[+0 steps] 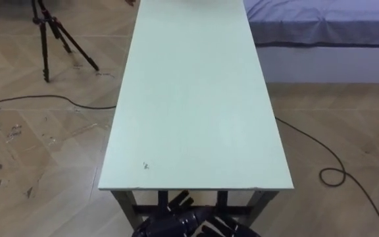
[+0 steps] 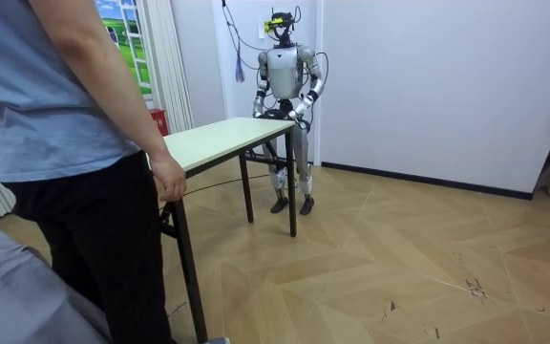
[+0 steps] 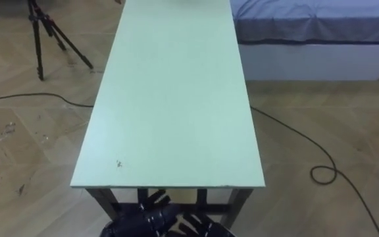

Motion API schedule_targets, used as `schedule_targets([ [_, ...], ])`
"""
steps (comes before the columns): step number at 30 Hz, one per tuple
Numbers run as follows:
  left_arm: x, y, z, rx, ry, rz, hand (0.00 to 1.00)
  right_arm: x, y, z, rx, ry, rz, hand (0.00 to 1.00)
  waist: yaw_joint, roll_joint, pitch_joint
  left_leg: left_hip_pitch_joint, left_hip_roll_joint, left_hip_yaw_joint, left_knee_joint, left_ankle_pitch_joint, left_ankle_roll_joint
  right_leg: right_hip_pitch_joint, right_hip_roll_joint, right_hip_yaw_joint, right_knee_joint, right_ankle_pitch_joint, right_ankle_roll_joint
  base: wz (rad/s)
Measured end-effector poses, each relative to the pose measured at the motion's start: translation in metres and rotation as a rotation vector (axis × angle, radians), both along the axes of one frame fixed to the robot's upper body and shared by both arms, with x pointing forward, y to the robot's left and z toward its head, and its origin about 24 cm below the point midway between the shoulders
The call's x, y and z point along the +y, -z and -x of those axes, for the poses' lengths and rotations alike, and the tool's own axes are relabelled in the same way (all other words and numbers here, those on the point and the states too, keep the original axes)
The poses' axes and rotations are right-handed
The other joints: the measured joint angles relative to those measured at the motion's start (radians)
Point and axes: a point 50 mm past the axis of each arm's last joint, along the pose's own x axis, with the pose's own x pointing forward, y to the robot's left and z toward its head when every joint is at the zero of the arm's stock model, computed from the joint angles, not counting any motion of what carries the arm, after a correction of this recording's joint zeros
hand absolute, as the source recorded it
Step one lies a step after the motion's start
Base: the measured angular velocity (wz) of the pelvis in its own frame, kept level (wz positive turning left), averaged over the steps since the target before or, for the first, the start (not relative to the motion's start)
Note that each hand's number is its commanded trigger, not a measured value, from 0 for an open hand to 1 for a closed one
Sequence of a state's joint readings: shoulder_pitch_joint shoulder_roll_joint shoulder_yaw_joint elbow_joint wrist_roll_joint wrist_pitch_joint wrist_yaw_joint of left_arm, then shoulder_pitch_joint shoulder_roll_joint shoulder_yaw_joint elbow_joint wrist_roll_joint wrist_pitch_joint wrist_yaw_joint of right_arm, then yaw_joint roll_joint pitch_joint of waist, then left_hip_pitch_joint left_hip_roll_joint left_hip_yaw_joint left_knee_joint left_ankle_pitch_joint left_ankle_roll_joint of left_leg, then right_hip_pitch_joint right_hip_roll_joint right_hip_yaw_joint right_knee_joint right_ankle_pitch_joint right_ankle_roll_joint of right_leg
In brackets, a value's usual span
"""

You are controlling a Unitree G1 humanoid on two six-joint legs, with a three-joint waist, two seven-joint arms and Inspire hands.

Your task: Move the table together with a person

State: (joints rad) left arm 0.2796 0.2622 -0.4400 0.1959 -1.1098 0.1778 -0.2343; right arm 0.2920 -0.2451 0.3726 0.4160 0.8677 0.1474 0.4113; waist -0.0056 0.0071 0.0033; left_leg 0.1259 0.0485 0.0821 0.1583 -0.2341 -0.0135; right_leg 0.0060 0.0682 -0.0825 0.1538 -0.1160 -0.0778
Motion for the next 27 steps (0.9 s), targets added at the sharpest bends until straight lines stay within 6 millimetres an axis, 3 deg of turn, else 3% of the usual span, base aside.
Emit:
schedule_targets([
  [10, 0.003, -0.012, -0.009, -0.036, -0.022, 0.046, 0.00, 0.007, -0.013, -0.016, -0.076, -0.026, -0.031, 0.00, 0.001, 0.002, 0.0042, 0.005, -0.001, -0.002, 0.001, 0.000, 0.000, -0.002, -0.002, 0.003, 0.001, -0.001, 0.001, 0.00],
  [15, 0.006, -0.014, -0.010, 0.016, -0.105, 0.161, 0.00, 0.001, -0.019, -0.026, -0.098, -0.018, -0.051, 0.00, -0.003, 0.006, 0.0090, 0.003, -0.002, -0.002, 0.002, 0.000, 0.000, -0.004, -0.003, 0.001, 0.002, -0.001, 0.001, 0.00],
  [21, 0.011, -0.014, -0.013, 0.058, -0.171, 0.194, 0.00, 0.007, -0.029, -0.043, -0.133, 0.013, -0.110, 0.00, 0.005, 0.010, 0.0109, 0.004, 0.000, -0.001, 0.002, 0.000, 0.000, 0.004, -0.002, -0.003, 0.004, 0.000, 0.000, 0.00],
  [27, 0.018, -0.014, -0.018, 0.083, -0.227, 0.185, 0.00, 0.012, -0.033, -0.047, -0.120, 0.039, -0.121, 0.00, 0.013, 0.006, 0.0132, 0.016, 0.000, -0.001, -0.001, 0.000, 0.000, 0.014, -0.002, -0.002, 0.006, 0.000, 0.000, 0.00],
])
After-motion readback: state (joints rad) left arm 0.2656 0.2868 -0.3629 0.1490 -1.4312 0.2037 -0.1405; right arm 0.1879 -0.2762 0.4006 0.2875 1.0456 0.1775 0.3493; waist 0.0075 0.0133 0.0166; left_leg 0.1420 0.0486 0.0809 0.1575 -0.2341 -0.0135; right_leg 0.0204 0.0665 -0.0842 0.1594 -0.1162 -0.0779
